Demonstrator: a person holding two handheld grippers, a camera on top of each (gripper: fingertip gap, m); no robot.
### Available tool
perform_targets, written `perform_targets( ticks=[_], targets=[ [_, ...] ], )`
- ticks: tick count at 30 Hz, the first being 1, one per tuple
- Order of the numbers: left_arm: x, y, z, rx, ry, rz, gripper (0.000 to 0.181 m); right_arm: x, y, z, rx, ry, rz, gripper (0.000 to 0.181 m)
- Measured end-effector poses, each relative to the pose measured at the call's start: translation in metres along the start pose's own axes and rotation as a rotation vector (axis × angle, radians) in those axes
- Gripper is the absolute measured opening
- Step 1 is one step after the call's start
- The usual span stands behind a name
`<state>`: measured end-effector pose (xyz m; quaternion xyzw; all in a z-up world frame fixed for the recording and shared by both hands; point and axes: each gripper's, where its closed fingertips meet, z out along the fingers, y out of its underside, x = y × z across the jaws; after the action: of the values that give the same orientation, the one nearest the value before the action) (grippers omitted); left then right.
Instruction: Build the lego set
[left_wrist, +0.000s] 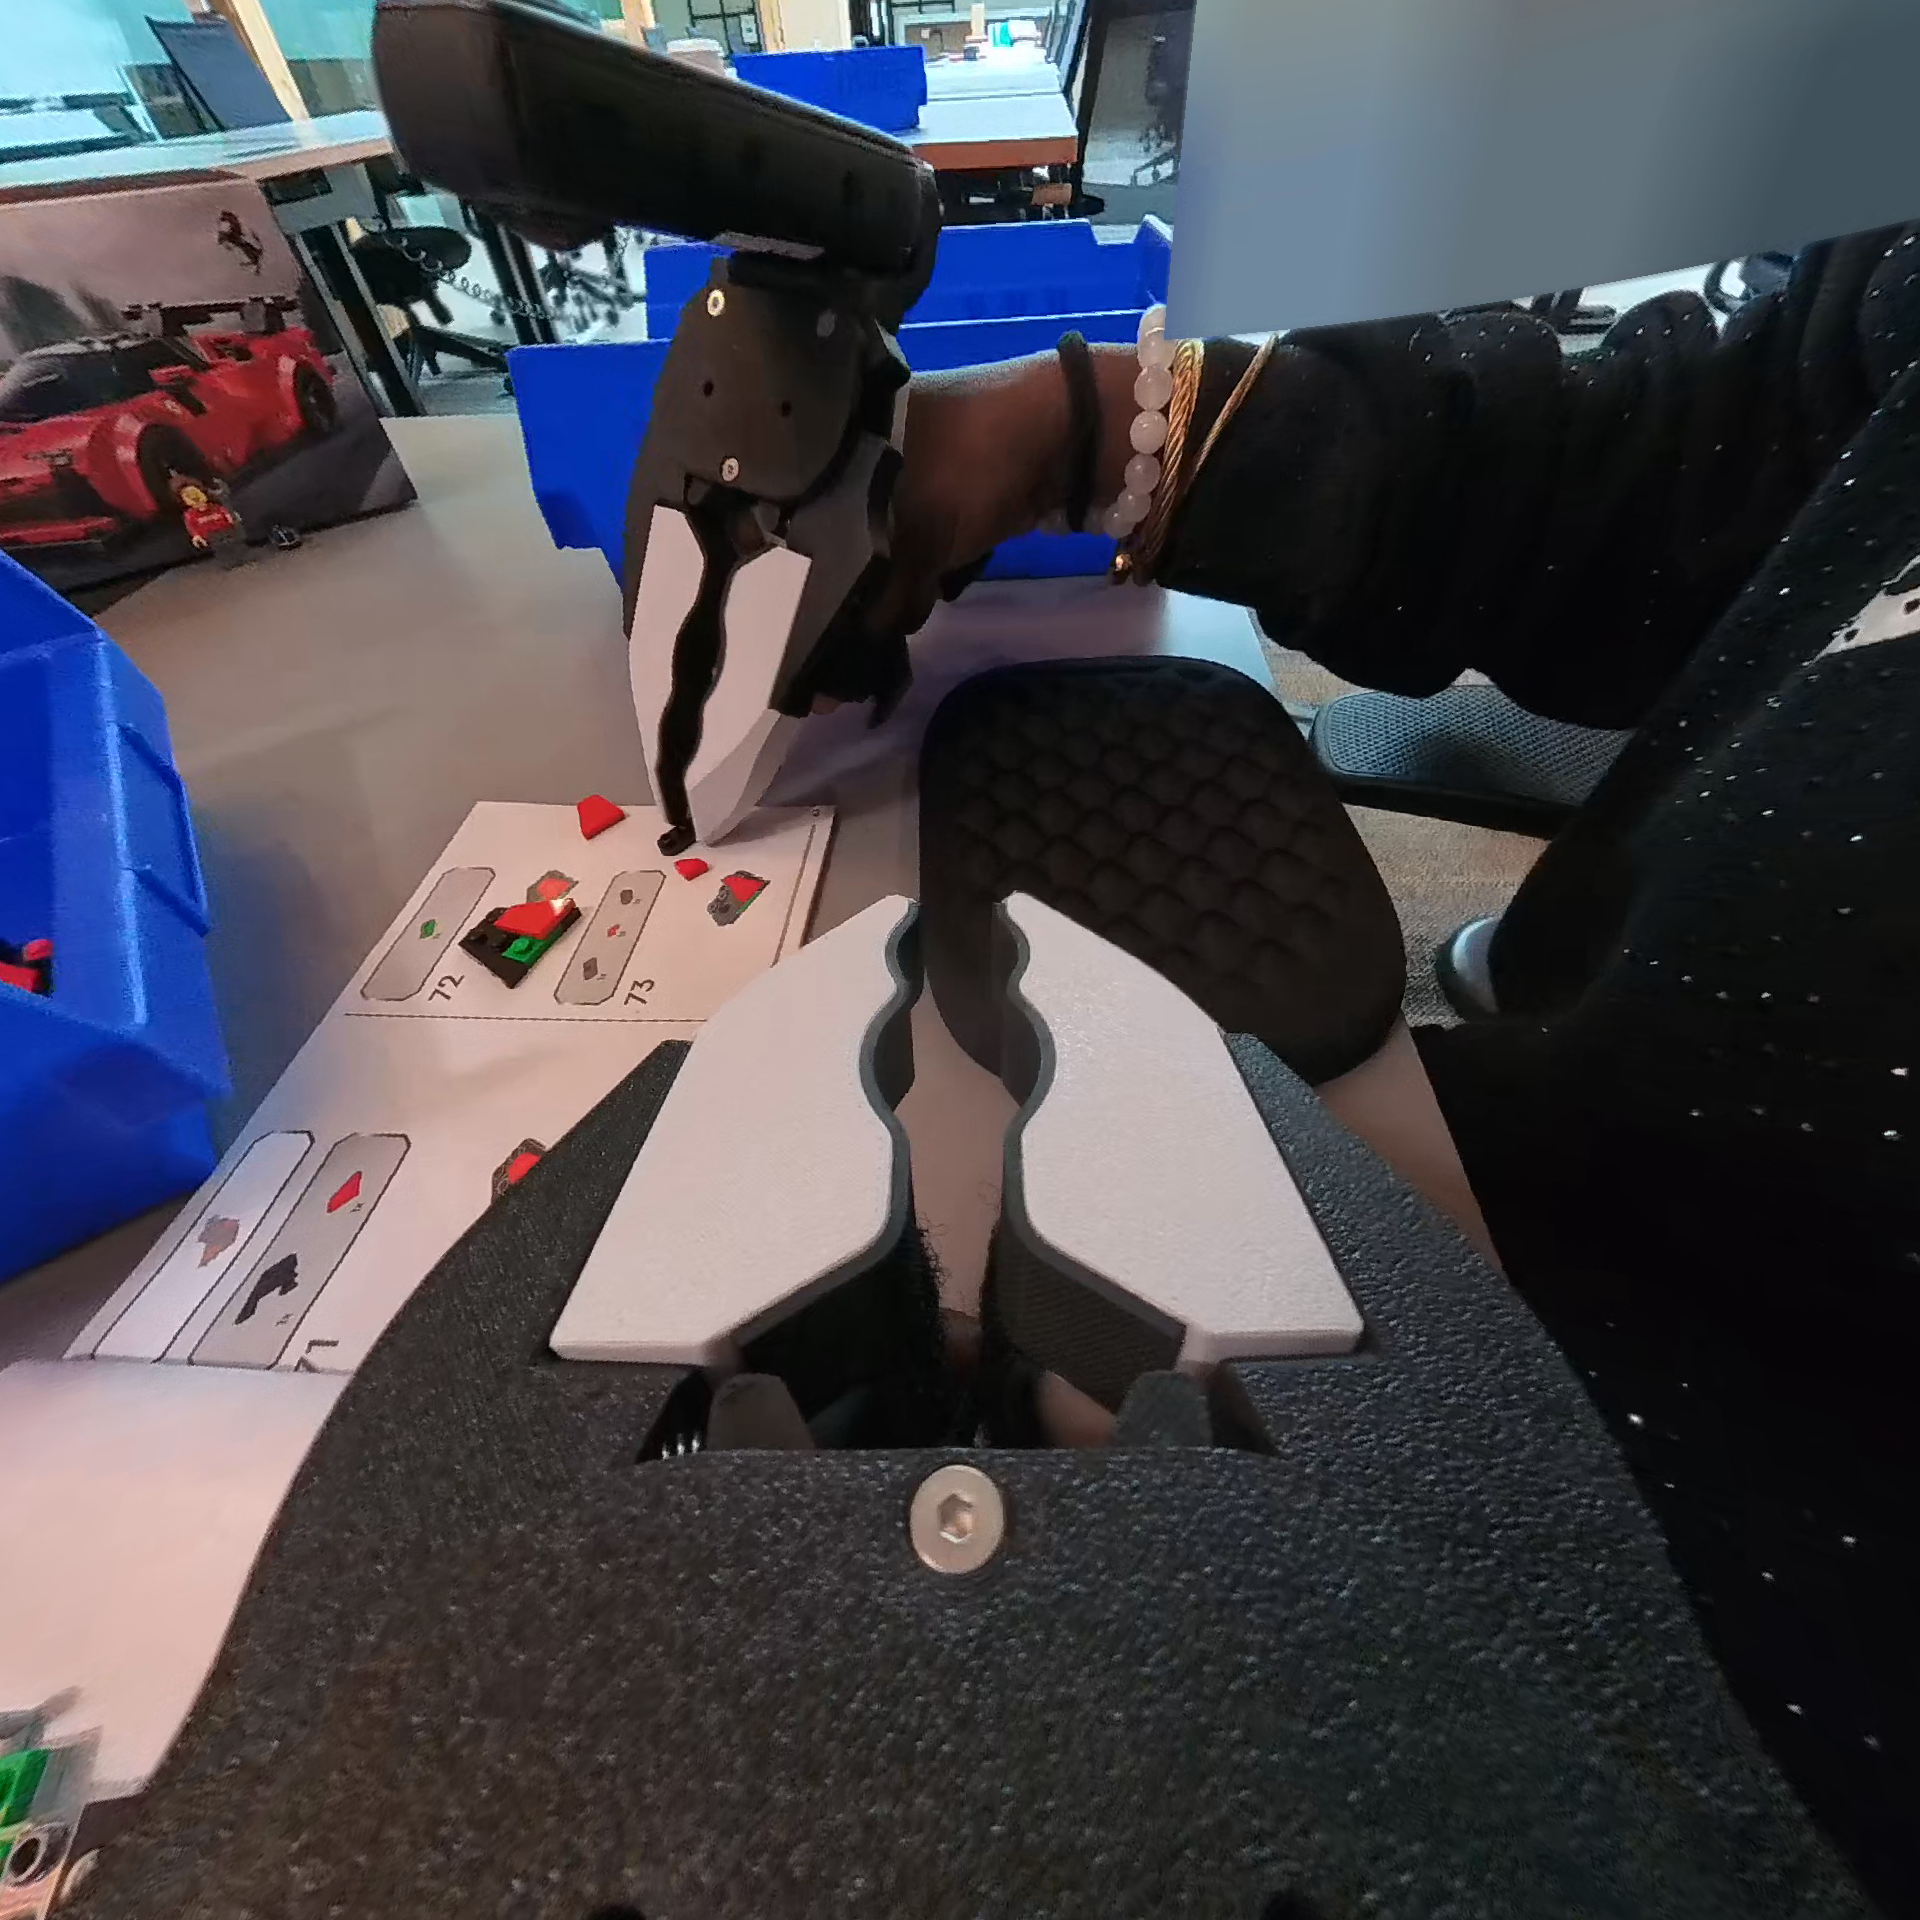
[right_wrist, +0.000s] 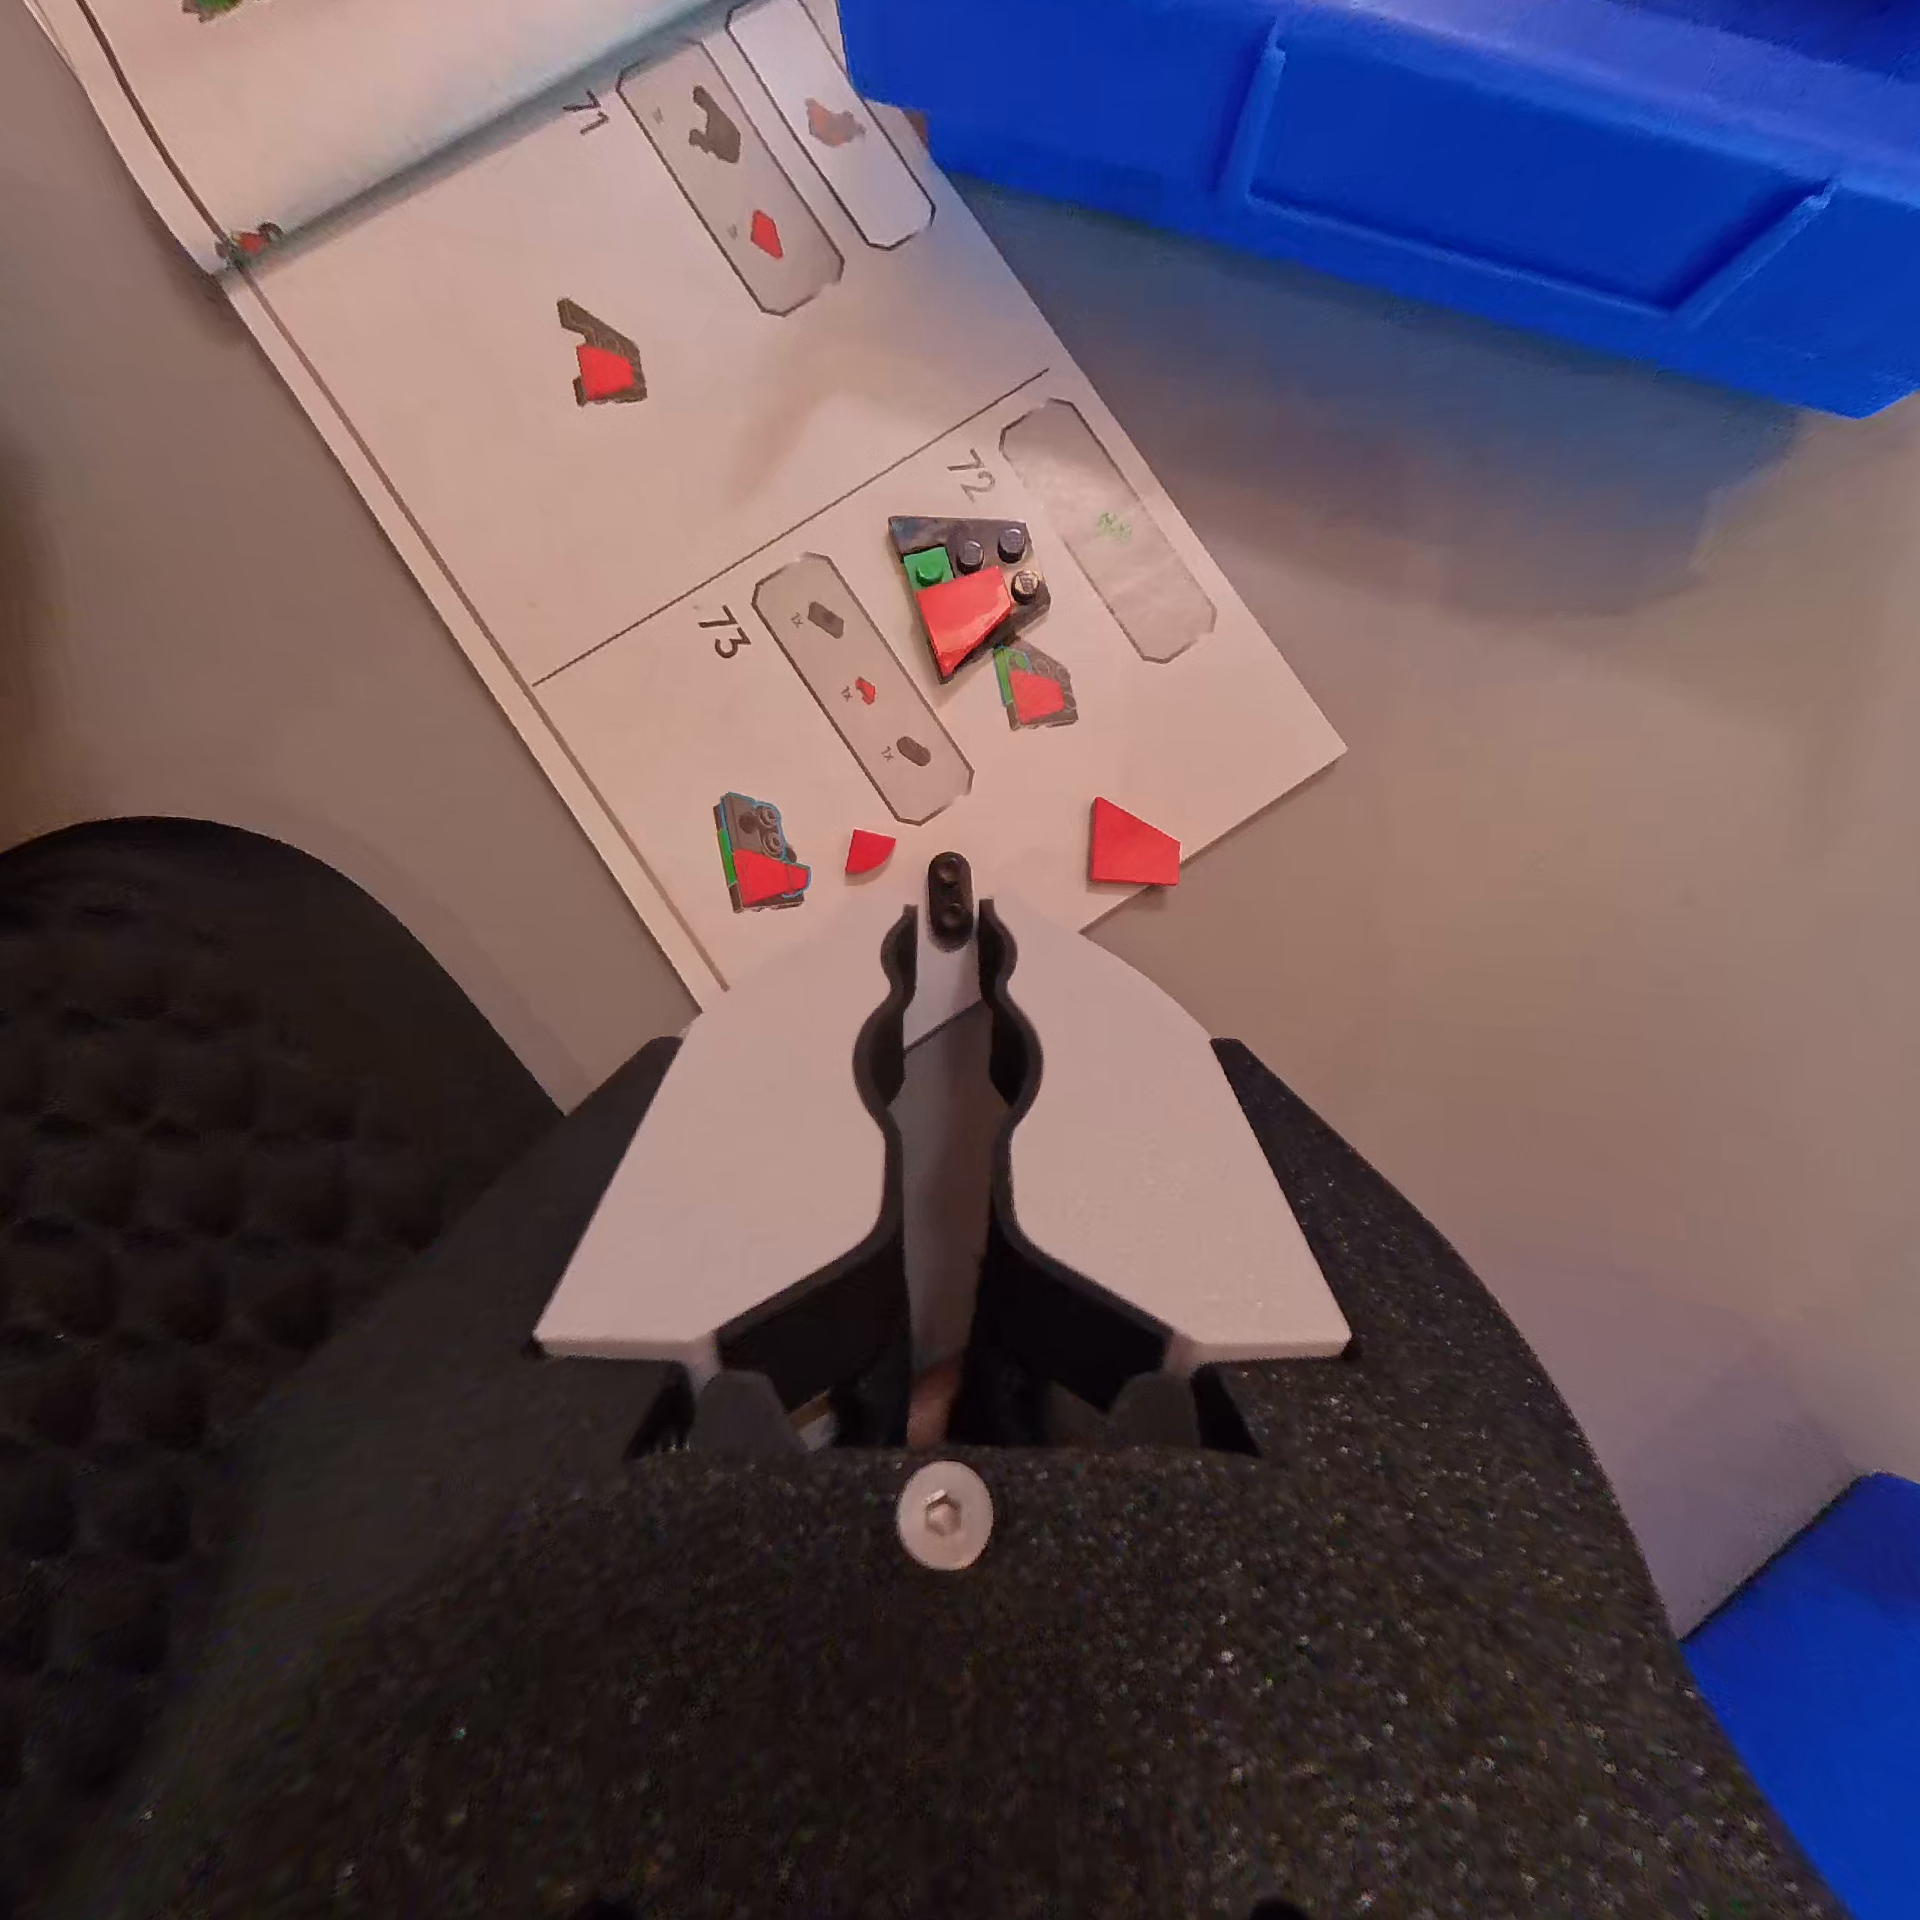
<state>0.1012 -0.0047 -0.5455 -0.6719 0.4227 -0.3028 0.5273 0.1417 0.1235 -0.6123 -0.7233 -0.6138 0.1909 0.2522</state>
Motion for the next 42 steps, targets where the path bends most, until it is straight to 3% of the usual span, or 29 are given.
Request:
perform_targets(
  ticks=[10,21,28,42],
  targets=[
    [-0.006,0.000,-0.001,0.013,-0.020,-0.042,0.010,0.002,-0.005,-0.010,0.019,-0.009,0.017,0.024],
    [-0.014,-0.002,-0.004,0.042,-0.020,-0.127,0.005,0.037,-0.112,-0.066,0.362,0.063,-0.016,0.033],
    [-0.016,-0.004,-0.006,0.067,-0.010,-0.149,0.003,0.054,-0.167,-0.073,0.346,0.073,-0.115,0.034],
    [-0.014,-0.005,-0.005,0.079,0.004,-0.154,0.001,0.080,-0.215,-0.056,0.266,0.046,-0.182,0.028]
  ],
)
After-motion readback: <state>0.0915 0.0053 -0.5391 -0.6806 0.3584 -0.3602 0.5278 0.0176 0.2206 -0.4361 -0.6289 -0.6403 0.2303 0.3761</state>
